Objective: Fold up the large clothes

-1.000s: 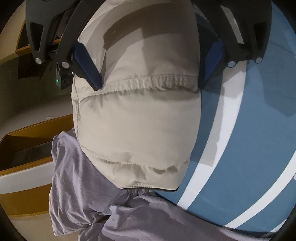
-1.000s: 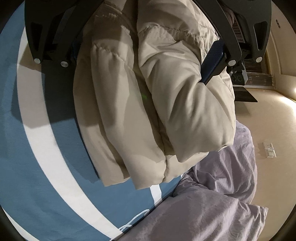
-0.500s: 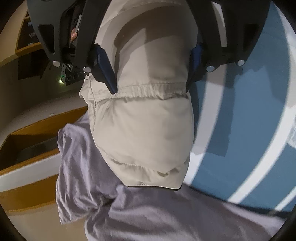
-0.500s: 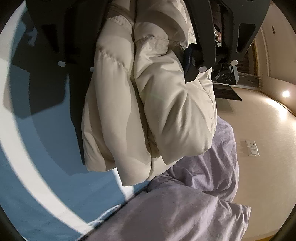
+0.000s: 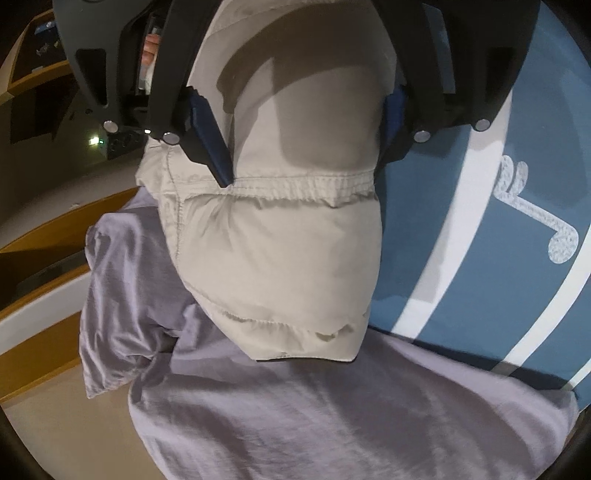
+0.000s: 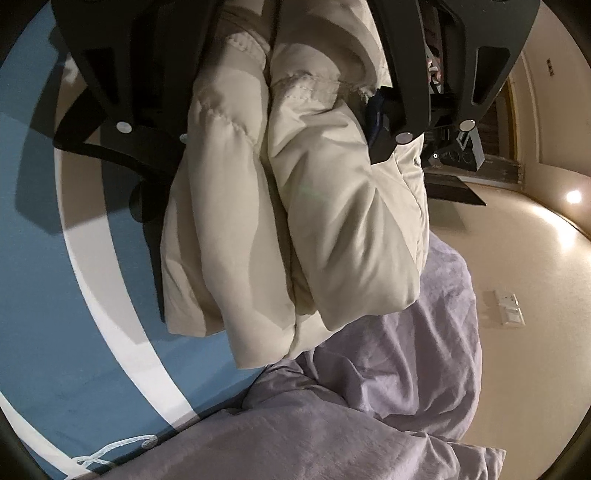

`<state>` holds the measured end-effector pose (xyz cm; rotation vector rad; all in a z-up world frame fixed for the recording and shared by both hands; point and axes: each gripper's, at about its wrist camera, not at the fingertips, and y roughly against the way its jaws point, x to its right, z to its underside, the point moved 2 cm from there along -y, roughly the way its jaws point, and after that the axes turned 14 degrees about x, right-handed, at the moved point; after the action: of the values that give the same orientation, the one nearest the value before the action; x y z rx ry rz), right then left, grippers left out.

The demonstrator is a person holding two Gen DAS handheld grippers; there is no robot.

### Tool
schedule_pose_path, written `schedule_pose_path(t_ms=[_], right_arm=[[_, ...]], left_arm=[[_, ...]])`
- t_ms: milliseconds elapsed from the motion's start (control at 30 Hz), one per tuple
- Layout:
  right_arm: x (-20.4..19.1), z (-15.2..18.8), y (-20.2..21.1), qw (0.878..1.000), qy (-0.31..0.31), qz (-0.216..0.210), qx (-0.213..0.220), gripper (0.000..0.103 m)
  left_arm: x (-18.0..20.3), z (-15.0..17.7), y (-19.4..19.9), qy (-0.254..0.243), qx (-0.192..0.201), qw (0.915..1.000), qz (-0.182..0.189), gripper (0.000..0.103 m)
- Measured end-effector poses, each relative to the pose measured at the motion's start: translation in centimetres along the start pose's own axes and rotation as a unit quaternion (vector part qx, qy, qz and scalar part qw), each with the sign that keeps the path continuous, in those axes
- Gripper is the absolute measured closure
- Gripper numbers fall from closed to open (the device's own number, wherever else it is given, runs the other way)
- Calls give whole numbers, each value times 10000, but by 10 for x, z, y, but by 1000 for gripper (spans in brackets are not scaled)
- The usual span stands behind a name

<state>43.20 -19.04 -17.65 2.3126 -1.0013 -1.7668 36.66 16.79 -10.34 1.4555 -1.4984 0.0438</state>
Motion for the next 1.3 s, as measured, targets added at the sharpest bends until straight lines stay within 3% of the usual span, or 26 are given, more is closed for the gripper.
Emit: schedule_pose_path(t_ms=[233, 433, 567, 667, 867, 1033, 1167, 1300], right_arm=[[-6, -3, 15, 9989, 172, 425, 56, 27], [-18, -12, 42, 9934, 489, 939, 432, 21], [-48, -23, 51, 9755, 1182, 1534, 1045, 21], [-77, -29, 51, 9584, 1711, 1733, 1487, 21], [-129, -15, 25, 9190, 2879, 1887, 1925, 22], [-146, -3, -1, 8891, 3513, 2030, 2118, 24], [-141, 2, -14, 8800, 3687, 2132, 2102, 25], [-124, 7, -22, 8834, 3571, 2299, 1981, 30]], left_arm=[[9, -3, 3, -542, 224, 9974, -413, 22], [30, -18, 18, -1252, 874, 9835, -975, 21], [50, -28, 17, -1555, 1206, 9741, -1114, 19], [62, -30, 11, -1767, 1320, 9681, -1189, 18], [83, -21, -9, -2162, 1356, 9592, -1220, 18], [90, -4, -27, -2478, 1182, 9530, -1280, 15], [90, 5, -33, -2617, 1175, 9493, -1283, 15], [88, 8, -35, -2628, 1172, 9496, -1241, 15]])
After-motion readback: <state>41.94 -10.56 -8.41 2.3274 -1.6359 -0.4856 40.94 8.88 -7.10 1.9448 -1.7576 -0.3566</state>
